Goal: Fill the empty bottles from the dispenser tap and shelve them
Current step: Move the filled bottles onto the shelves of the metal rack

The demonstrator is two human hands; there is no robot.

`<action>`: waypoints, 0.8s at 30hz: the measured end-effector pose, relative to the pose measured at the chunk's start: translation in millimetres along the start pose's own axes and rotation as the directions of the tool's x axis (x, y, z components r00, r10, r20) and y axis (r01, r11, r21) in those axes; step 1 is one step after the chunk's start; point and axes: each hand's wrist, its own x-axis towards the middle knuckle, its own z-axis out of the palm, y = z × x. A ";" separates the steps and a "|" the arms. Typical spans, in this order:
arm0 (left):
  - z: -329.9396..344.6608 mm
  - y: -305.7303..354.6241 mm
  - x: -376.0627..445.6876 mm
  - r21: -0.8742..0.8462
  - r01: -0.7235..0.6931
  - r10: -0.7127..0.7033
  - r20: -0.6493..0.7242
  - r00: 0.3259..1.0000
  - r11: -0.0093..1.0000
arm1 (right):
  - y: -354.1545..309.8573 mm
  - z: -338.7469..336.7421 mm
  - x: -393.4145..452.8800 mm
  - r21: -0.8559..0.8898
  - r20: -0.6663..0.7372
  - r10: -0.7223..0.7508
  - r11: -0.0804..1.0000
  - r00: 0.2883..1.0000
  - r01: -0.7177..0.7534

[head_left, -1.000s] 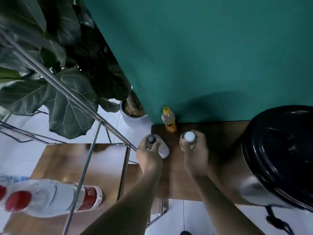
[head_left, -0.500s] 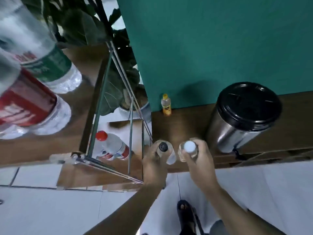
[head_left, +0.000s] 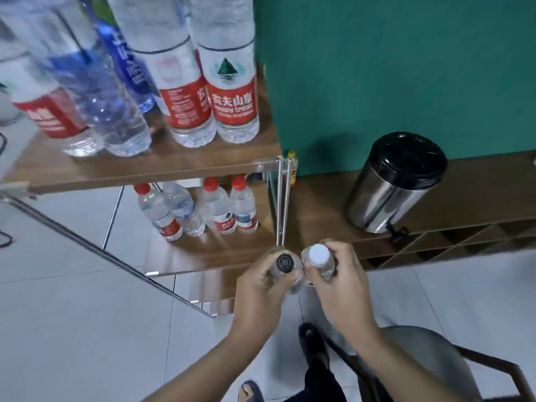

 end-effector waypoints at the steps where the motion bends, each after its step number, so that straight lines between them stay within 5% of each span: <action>1: -13.0 0.9 -4.6 -0.028 0.015 -0.016 -0.019 1.000 1.000 | -10.6 6.5 -6.4 0.004 0.016 -0.018 1.000 1.000 0.018; 13: -180.7 -19.8 -9.9 0.109 -0.006 0.044 -0.352 0.935 0.994 | -107.7 163.8 -19.0 0.182 0.156 -0.159 0.975 0.975 0.129; 24: -242.8 -33.9 46.7 0.220 -0.023 0.131 -0.490 0.862 0.975 | -138.6 249.2 12.6 0.132 0.149 -0.008 0.991 0.989 -0.012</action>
